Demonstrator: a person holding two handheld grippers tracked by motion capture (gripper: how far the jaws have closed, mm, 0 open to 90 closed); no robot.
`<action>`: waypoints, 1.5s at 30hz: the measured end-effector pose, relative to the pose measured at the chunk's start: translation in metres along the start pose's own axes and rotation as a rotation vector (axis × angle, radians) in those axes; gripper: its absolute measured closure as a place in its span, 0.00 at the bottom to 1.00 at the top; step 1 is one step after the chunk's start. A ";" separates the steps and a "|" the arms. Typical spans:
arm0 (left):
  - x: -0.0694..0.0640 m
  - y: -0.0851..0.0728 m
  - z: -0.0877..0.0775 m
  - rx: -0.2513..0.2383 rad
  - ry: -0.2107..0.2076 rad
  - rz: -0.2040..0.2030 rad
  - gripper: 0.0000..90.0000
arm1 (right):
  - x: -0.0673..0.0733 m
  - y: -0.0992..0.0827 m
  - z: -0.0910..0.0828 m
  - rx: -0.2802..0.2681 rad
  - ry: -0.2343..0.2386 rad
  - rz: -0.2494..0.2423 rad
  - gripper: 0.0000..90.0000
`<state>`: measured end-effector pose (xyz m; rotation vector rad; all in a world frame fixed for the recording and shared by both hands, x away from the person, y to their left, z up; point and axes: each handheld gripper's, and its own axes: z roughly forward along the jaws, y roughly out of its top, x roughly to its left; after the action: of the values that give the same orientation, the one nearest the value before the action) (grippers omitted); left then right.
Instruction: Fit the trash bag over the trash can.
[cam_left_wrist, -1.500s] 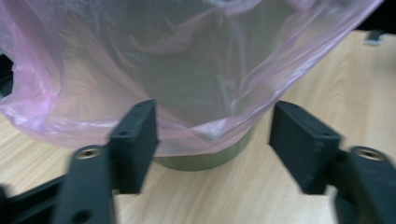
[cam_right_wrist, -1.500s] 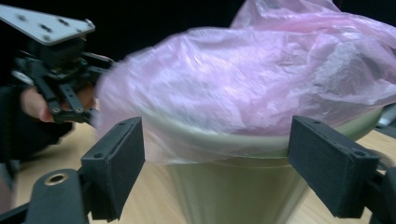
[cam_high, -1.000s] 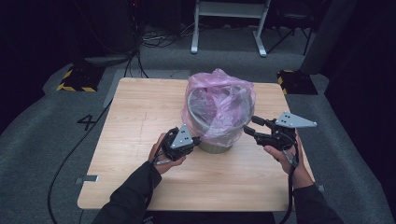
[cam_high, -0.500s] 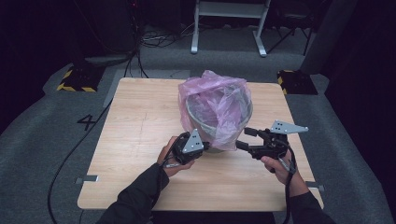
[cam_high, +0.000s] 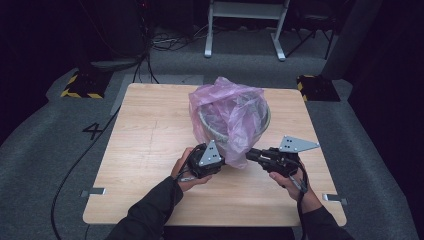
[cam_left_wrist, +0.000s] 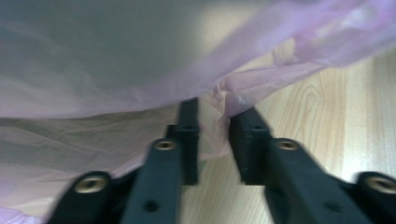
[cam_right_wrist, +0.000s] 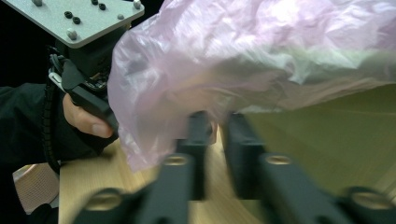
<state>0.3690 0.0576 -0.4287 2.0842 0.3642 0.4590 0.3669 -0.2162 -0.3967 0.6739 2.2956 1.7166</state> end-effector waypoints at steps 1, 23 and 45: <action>0.000 -0.001 -0.002 -0.003 -0.002 -0.005 0.75 | -0.001 -0.001 -0.001 -0.008 0.002 -0.003 1.00; 0.086 0.008 -0.096 -0.143 0.171 -0.160 0.18 | -0.066 -0.010 -0.041 -0.036 -0.265 0.124 1.00; 0.152 0.031 -0.062 -0.124 0.156 -0.235 0.66 | -0.113 -0.008 -0.044 0.032 -0.400 0.155 1.00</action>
<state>0.4777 0.1528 -0.3446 1.8631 0.6486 0.4913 0.4458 -0.3079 -0.4034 1.1135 2.0389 1.4435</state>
